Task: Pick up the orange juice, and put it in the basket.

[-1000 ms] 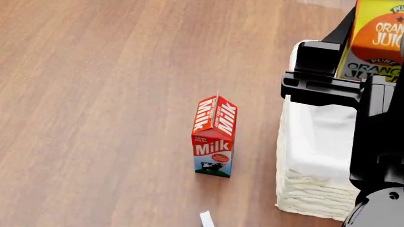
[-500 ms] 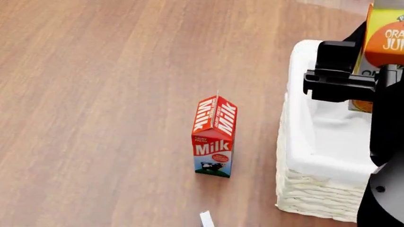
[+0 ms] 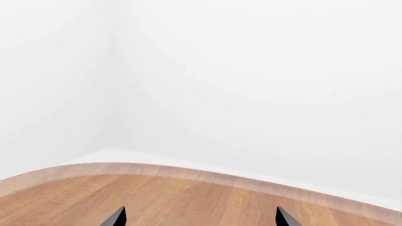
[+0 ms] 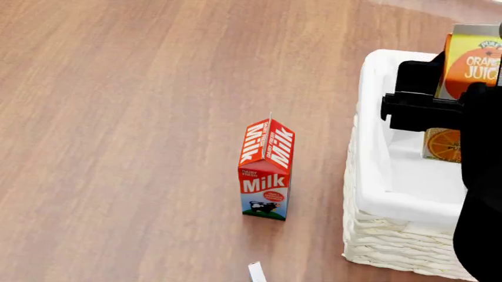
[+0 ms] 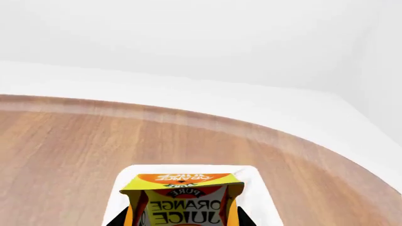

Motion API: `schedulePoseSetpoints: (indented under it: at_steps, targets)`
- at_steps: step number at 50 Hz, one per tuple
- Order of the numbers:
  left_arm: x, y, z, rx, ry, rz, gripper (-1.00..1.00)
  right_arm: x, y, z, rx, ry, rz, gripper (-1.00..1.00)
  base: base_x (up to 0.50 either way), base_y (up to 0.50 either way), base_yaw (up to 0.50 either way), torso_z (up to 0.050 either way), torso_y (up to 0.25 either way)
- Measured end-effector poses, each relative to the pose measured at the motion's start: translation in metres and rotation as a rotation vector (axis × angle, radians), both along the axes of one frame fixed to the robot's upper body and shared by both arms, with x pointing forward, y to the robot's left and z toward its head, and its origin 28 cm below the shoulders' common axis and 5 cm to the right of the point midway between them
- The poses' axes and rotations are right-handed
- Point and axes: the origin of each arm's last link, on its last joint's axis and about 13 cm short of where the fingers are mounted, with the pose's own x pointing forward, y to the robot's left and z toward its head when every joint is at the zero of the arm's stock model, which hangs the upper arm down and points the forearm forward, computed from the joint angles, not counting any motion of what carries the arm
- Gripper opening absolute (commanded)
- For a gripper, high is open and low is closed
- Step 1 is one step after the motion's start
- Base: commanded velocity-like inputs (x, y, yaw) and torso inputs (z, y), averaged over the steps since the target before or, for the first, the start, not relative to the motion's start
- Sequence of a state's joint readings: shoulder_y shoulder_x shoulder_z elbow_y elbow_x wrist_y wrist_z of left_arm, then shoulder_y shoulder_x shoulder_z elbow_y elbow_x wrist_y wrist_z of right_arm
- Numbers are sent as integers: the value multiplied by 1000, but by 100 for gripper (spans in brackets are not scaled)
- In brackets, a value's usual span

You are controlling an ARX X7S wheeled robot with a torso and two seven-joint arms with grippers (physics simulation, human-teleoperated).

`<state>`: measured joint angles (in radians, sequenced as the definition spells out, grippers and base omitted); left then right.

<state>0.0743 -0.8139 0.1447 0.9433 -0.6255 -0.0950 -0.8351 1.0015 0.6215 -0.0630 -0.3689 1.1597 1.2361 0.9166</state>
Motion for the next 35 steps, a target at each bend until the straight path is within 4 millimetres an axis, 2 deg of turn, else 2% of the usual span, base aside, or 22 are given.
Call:
schedulePoseSetpoints:
  at_steps: [19, 35]
  targets:
    - [1, 1, -1, -3, 0, -1, 100, 19, -10, -11, 18, 91, -15, -100, 0, 0, 0, 1, 1]
    - [1, 2, -1, -2, 1, 3, 100, 24, -17, -16, 8, 126, -38, -100, 0, 0, 0, 0, 1]
